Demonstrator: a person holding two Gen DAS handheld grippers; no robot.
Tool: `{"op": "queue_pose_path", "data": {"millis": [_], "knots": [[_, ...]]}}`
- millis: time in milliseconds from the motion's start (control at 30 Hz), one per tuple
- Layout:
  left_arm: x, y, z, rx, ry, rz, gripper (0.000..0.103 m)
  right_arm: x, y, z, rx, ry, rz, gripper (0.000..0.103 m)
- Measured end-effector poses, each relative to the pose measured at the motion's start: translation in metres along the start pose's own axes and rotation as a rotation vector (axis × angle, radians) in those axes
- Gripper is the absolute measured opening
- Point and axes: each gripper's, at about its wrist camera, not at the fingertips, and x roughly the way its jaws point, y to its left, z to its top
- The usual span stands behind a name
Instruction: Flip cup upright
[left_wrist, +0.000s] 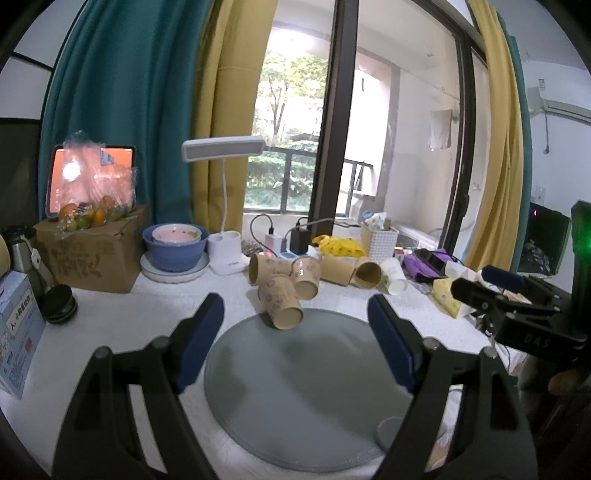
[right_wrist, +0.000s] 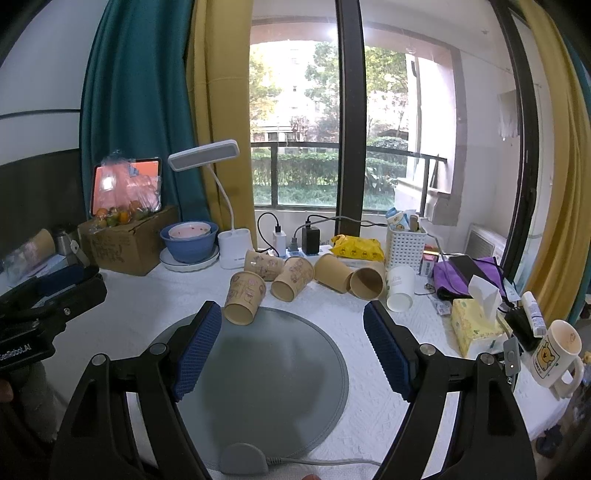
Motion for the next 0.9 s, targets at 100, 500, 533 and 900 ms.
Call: {"op": "queue_pose_path", "data": {"millis": [100,500,533,900], "knots": [[-0.0003,0.0004,0.0001,-0.002,0.0,0.0,0.081,-0.0001,0.0001,-0.0001,0.0,0.0,0.001,0.082],[-0.0012,0.001,-0.0005,-0.003,-0.003,-0.001,0.081,-0.0003,-0.0006,-0.0005,0.0,-0.002,0.002,0.082],[-0.0012,0.0008,-0.0003,-0.002,-0.005,-0.002,0.081,-0.0002,-0.0005,0.0001,0.0,-0.002,0.002,0.082],[-0.0014,0.0017,-0.0002,-0.004,-0.006,-0.002,0.081,-0.0006,-0.0005,-0.0004,0.001,-0.002,0.0,0.082]]}}
